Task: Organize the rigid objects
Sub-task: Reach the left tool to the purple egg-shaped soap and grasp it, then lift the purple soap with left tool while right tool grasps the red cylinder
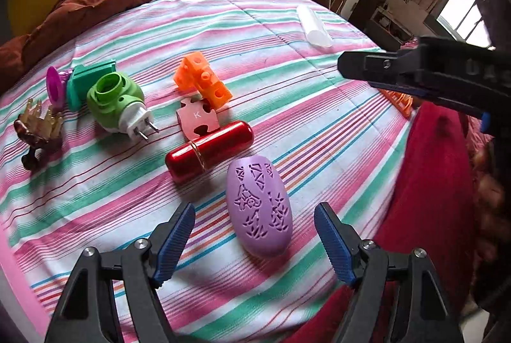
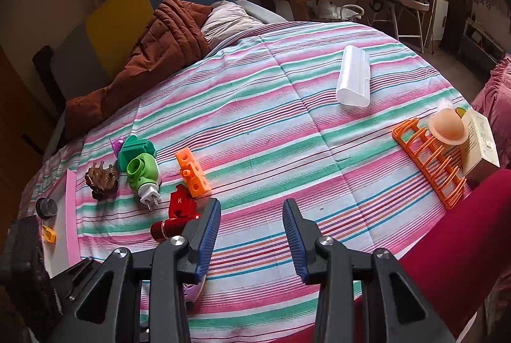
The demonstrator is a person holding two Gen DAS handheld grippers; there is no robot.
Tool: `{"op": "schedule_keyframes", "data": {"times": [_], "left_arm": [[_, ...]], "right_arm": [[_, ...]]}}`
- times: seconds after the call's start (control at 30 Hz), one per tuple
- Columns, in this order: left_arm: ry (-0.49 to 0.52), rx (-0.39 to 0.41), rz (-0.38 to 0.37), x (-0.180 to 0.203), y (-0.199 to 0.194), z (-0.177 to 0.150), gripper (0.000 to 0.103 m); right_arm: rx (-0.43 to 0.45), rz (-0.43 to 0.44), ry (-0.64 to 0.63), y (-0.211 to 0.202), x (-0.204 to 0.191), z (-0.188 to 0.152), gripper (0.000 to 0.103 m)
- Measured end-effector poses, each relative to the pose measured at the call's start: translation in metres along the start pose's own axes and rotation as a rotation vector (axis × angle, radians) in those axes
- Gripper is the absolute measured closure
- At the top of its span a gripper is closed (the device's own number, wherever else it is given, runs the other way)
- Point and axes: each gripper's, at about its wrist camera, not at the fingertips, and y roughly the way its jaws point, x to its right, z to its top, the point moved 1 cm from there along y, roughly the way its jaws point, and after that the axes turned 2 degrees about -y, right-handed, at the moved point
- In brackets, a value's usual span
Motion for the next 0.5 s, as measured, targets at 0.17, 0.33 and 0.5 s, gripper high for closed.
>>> {"op": "schedule_keyframes", "data": {"times": [0.17, 0.33, 0.5], "left_arm": [[-0.018, 0.012, -0.012, -0.015, 0.003, -0.011, 0.059], [-0.066, 0.055, -0.011, -0.044, -0.019, -0.038, 0.059], [-0.072, 0.077, 0.014, -0.058, -0.038, -0.066, 0.059]], "right_arm": [[-0.031, -0.012, -0.029, 0.007, -0.006, -0.001, 0.063], [-0.084, -0.017, -0.07, 0.016, -0.021, 0.001, 0.062], [-0.163, 0.053, -0.107, 0.03, -0.05, 0.001, 0.044]]}}
